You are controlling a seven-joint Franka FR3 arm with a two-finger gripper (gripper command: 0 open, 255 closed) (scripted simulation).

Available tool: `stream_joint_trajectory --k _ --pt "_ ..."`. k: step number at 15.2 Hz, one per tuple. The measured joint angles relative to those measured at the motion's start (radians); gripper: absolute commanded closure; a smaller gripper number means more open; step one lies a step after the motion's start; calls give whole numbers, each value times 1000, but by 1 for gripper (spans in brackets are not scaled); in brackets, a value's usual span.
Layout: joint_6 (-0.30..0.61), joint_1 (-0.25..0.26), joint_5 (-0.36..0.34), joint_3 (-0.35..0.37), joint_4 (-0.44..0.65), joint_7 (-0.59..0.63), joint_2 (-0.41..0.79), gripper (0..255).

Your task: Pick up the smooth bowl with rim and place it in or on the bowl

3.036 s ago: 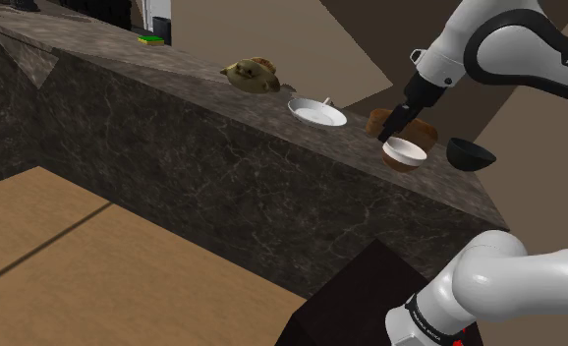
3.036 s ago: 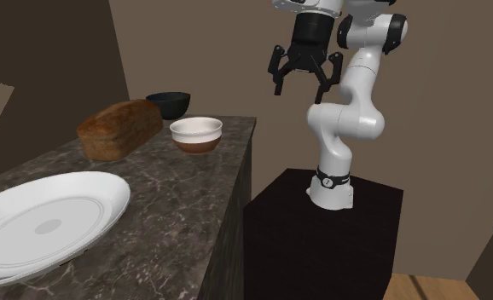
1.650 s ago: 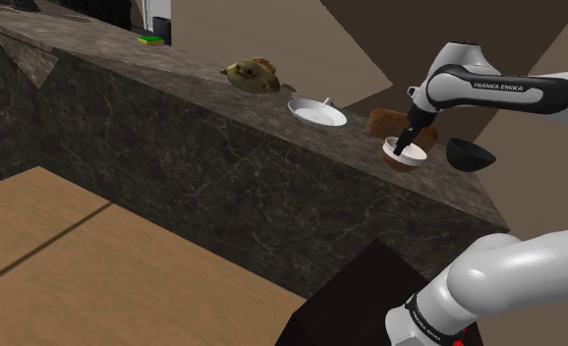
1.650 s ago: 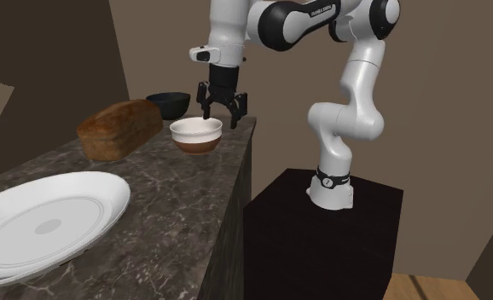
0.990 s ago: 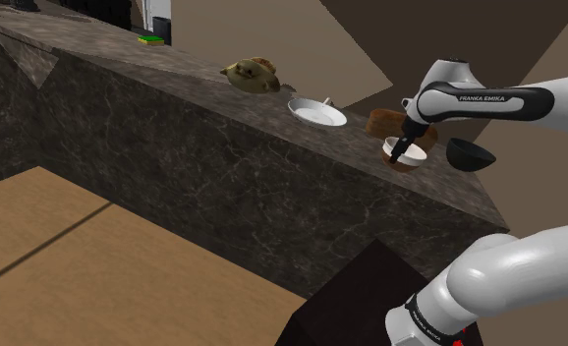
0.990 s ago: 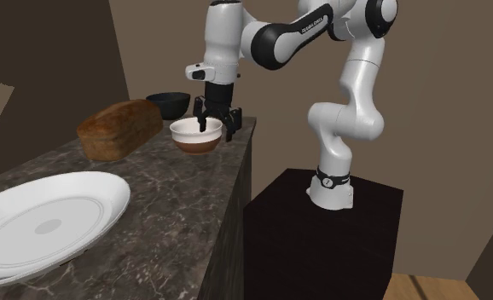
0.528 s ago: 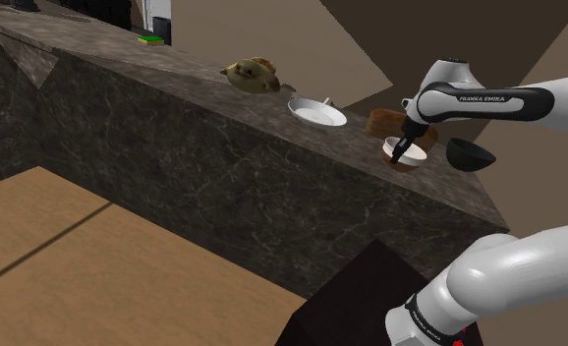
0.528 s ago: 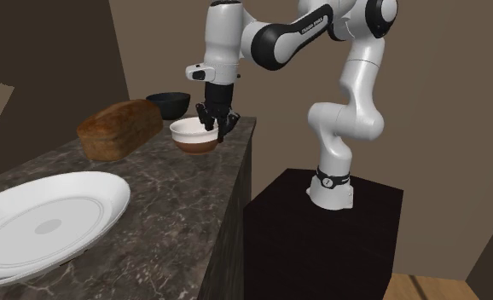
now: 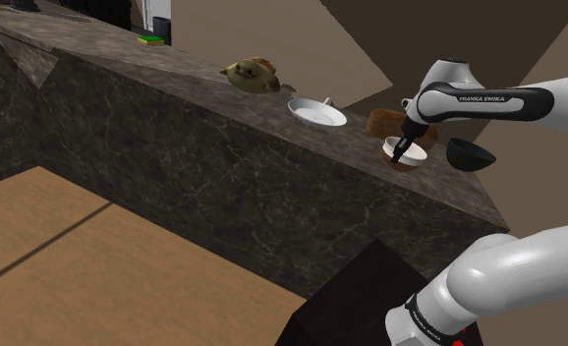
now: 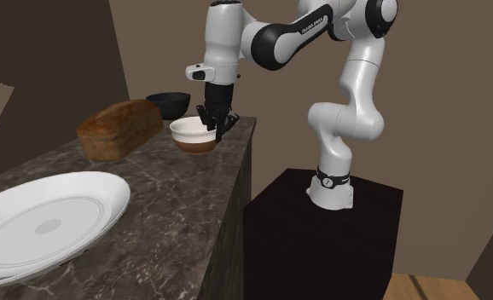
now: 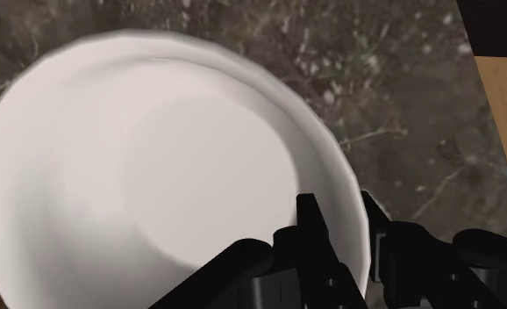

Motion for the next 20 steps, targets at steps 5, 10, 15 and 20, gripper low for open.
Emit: stream_joint_trajectory --k 5,10,15,20 --pt "-54 1 6 8 42 -9 -13 255" --pt "-123 5 16 19 105 -17 -20 255" --pt "-191 9 25 30 169 -27 -24 255" --pt "-253 13 34 37 239 -37 -17 255"
